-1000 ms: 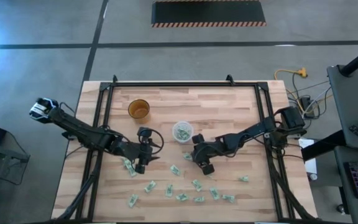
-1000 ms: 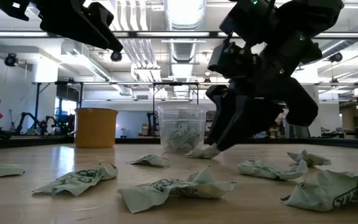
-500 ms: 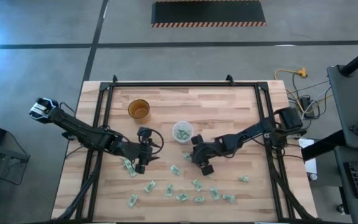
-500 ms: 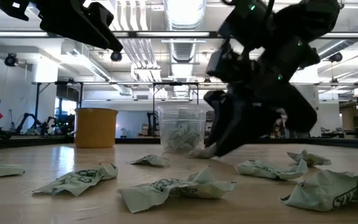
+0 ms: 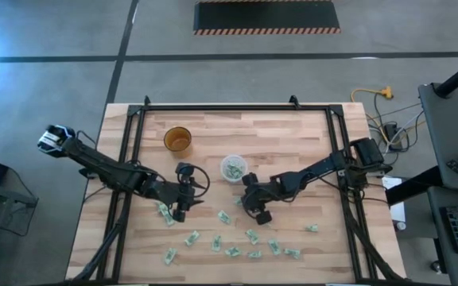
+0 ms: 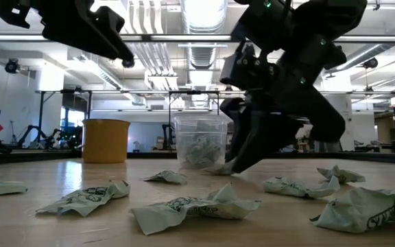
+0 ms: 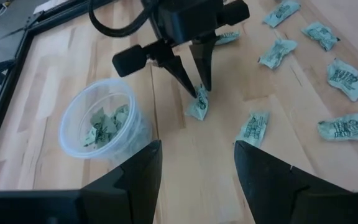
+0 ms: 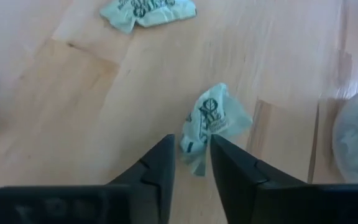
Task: Pick and place Stevia / Truvia into bins
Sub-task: Put the stevia packet into the transparent container
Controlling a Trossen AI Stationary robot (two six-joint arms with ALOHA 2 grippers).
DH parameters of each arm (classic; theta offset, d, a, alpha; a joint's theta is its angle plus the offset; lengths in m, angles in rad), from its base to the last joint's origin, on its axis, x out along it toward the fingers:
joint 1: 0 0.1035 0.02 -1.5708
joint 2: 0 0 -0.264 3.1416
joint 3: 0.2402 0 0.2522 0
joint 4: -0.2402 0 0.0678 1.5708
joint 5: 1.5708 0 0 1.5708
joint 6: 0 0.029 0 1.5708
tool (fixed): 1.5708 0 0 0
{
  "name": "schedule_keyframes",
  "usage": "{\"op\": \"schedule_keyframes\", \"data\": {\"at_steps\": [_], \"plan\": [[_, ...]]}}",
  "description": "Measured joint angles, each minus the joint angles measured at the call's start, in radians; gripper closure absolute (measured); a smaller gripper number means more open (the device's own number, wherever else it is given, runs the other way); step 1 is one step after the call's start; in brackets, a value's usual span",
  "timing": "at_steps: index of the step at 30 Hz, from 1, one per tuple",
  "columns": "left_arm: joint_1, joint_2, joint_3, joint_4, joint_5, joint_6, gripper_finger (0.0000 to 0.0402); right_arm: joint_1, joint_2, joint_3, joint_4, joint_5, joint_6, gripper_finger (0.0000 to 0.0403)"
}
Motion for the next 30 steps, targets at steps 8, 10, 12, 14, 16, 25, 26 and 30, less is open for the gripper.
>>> {"op": "schedule_keyframes", "data": {"at_steps": [8,10,12,14,16,25,26,30], "plan": [[0.0,0.0,-0.004,0.001,-0.001,0.0,0.0217,0.0,-0.001,0.0,-0.007,0.003,-0.029,0.0386],[0.0,0.0,-0.004,0.001,-0.001,0.0,0.0217,0.0,-0.003,0.0,-0.01,0.006,-0.038,0.0391],[0.0,0.0,-0.004,0.001,-0.002,0.0,0.0217,0.001,-0.009,0.006,-0.029,0.024,-0.041,0.0393],[0.0,0.0,-0.004,0.001,-0.002,0.001,0.0217,0.001,-0.021,0.017,-0.057,0.04,-0.042,0.0393],[0.0,0.0,-0.004,0.001,-0.002,0.001,0.0217,0.002,-0.041,0.028,-0.076,0.055,-0.043,0.0394],[0.0,0.0,-0.006,0.004,-0.003,0.002,0.0217,0.012,-0.149,0.033,-0.082,0.252,-0.097,0.0394],[0.0,0.0,-0.006,0.004,-0.006,0.002,0.0217,0.01,-0.157,0.032,-0.082,0.28,-0.106,0.0394],[0.001,0.0,-0.006,0.006,-0.022,0.002,0.0217,0.006,-0.176,0.031,-0.074,0.355,-0.136,0.0394]]}}
